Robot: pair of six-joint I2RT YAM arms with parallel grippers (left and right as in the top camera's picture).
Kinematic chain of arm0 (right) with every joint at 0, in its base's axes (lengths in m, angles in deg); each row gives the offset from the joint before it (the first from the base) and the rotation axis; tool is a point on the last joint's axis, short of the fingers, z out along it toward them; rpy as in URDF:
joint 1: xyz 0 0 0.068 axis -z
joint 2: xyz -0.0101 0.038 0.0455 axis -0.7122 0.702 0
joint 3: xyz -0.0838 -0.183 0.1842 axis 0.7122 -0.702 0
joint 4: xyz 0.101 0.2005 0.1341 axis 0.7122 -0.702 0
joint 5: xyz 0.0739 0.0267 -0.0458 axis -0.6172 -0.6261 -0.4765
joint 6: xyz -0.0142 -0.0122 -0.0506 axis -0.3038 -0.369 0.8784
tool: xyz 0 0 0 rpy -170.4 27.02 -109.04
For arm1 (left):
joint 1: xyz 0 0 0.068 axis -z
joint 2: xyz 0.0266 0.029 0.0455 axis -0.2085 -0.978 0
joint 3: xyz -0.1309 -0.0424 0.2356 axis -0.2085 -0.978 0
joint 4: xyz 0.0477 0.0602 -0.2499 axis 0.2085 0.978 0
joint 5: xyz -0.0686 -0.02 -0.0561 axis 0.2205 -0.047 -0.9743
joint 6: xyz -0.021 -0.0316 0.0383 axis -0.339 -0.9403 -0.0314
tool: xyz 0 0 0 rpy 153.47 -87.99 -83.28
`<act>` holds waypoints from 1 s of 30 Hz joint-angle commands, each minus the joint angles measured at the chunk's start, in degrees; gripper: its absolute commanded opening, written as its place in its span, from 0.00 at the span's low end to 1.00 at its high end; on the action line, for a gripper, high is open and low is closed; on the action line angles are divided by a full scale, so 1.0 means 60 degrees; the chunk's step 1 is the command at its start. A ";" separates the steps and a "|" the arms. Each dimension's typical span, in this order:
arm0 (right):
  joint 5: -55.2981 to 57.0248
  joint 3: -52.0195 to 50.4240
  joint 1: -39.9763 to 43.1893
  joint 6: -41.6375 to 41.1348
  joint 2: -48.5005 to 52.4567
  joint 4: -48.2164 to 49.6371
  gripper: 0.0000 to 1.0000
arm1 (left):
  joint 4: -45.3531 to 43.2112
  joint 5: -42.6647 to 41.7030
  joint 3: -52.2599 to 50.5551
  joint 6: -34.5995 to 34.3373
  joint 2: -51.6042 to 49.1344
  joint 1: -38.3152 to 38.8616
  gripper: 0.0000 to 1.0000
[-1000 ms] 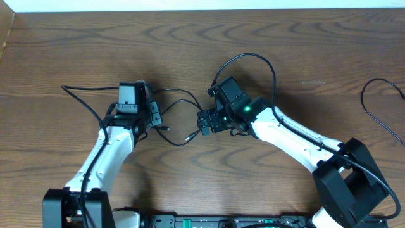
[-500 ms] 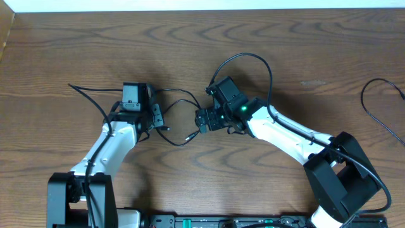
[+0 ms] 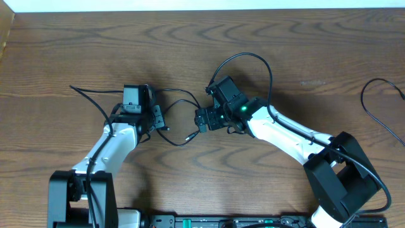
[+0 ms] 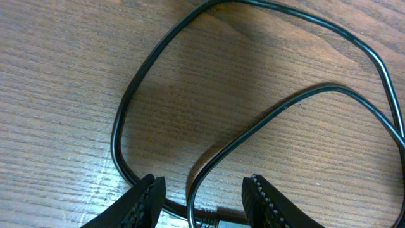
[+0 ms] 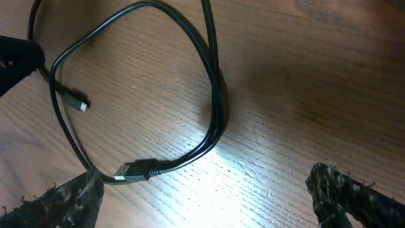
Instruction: Untangle cables
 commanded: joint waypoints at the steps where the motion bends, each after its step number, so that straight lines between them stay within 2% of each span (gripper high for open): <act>1: 0.0076 -0.0015 0.0058 -0.0076 0.0025 0.0044 0.99 | -0.0040 -0.0127 -0.0058 0.0124 -0.0259 -0.0033 0.45; 6: 0.0076 -0.0015 0.0058 -0.0076 0.0025 0.0051 0.99 | -0.0113 -0.0197 -0.0058 0.0124 -0.0634 -0.0033 0.45; 16: 0.0080 -0.0015 0.0058 -0.0087 0.0025 0.0062 0.99 | -0.0550 -0.1461 -0.0058 0.0113 -0.1253 -0.0033 0.45; 21: 0.0353 -0.0015 0.0062 -0.0357 0.0025 0.0062 0.99 | -0.0641 -0.2259 -0.0058 0.0117 -0.1253 -0.0033 0.41; 30: 0.0623 -0.0018 0.0058 -0.0634 0.0029 -0.0087 0.99 | -0.0627 -0.2379 -0.0058 0.0113 -0.1253 -0.0033 0.40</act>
